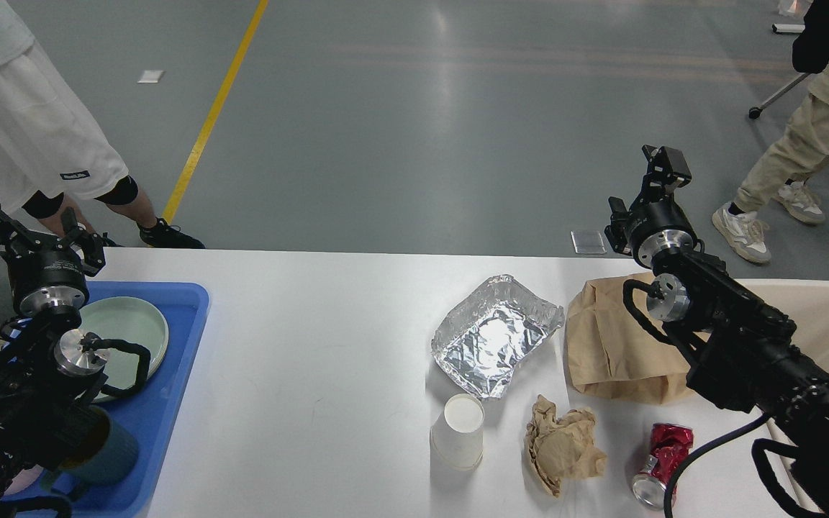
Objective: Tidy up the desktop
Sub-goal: 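Raise the right gripper and move it over the foil tray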
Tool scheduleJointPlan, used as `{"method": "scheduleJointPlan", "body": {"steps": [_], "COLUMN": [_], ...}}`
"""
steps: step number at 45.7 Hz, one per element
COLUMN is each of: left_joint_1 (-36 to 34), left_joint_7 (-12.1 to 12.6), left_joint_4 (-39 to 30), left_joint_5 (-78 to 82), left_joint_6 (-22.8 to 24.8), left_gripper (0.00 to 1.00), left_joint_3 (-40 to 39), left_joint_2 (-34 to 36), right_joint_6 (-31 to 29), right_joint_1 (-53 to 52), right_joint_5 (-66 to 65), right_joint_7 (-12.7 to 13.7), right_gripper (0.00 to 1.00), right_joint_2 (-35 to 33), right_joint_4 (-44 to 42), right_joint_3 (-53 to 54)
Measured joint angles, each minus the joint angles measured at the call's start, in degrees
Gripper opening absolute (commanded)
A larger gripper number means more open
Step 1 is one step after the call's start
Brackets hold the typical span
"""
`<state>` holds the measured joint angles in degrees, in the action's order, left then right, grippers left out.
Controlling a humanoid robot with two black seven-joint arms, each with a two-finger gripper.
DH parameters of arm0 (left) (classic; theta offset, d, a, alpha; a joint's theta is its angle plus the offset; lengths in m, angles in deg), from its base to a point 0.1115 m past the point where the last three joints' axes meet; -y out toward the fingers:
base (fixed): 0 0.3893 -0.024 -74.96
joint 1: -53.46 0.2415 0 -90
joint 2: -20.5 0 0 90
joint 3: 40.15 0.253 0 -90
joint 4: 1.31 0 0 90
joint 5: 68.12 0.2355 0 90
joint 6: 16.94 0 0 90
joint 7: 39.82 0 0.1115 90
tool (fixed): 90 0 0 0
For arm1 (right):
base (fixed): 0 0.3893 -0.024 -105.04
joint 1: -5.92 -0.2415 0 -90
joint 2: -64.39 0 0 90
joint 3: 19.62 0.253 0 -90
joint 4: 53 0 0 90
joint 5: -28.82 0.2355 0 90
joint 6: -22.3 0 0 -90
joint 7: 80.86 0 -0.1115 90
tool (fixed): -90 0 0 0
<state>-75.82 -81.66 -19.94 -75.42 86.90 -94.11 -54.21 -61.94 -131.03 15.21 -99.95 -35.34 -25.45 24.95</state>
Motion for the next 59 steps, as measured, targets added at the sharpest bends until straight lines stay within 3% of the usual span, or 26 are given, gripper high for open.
{"method": "scheduleJointPlan", "body": {"steps": [28, 32, 38, 45, 50, 59], "left_joint_1": [0.0, 0.0, 0.0, 0.0, 0.0, 0.0], "left_joint_7": [0.0, 0.0, 0.0, 0.0, 0.0, 0.0], "left_joint_4": [0.0, 0.0, 0.0, 0.0, 0.0, 0.0], "left_joint_5": [0.0, 0.0, 0.0, 0.0, 0.0, 0.0], "left_joint_6": [0.0, 0.0, 0.0, 0.0, 0.0, 0.0], "left_gripper": [0.96, 0.96, 0.96, 0.96, 0.96, 0.96], "left_joint_3": [0.0, 0.0, 0.0, 0.0, 0.0, 0.0], "left_joint_2": [0.0, 0.0, 0.0, 0.0, 0.0, 0.0], "right_joint_6": [-0.3, -1.0, -2.4, -2.7, -2.9, -8.1], "right_joint_1": [-0.7, -2.0, -6.8, -14.0, -17.1, -22.3], "right_joint_5": [-1.0, -2.3, -4.6, -4.2, -3.6, -2.3], "right_joint_7": [-0.3, -0.3, 1.0, 6.6, 11.7, 24.7], "right_gripper": [1.0, 1.0, 1.0, 1.0, 1.0, 1.0], "right_joint_2": [0.2, 0.2, -0.2, -1.6, -2.2, -1.9], "right_joint_4": [1.0, 1.6, 2.8, 3.3, 3.3, 3.5], "right_joint_3": [-0.7, -4.0, -18.4, -41.6, -51.4, -68.2]}}
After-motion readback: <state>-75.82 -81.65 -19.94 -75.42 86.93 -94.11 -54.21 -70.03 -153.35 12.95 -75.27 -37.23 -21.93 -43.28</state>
